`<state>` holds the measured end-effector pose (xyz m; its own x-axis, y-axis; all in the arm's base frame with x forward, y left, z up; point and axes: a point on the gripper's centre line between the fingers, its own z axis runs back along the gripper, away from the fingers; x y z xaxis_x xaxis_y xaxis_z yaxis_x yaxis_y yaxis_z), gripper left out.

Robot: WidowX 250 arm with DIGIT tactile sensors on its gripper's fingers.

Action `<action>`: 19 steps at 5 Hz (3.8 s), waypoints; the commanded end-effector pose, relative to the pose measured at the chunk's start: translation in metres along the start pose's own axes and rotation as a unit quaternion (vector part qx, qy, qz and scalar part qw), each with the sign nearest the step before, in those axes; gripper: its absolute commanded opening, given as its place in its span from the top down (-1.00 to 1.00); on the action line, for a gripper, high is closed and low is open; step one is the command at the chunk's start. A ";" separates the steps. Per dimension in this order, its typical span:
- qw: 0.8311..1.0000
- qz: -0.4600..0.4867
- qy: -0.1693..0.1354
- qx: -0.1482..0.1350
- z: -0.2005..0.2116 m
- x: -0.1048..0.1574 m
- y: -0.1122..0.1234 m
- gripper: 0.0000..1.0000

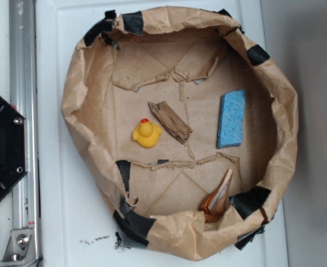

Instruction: Grab the yellow duck.

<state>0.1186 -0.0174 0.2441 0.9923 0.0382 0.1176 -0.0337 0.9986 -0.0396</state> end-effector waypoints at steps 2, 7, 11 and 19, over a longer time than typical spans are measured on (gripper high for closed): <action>0.997 0.073 -0.009 0.034 -0.010 0.049 0.012 -1.00; 0.979 0.195 0.030 0.053 -0.137 0.093 0.048 -1.00; 0.979 0.199 -0.038 0.036 -0.157 0.087 0.063 -1.00; 0.978 0.194 -0.006 0.077 -0.203 0.089 0.075 -1.00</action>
<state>0.2262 0.0464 0.0450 0.9058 0.4101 0.1068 -0.4184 0.9054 0.0719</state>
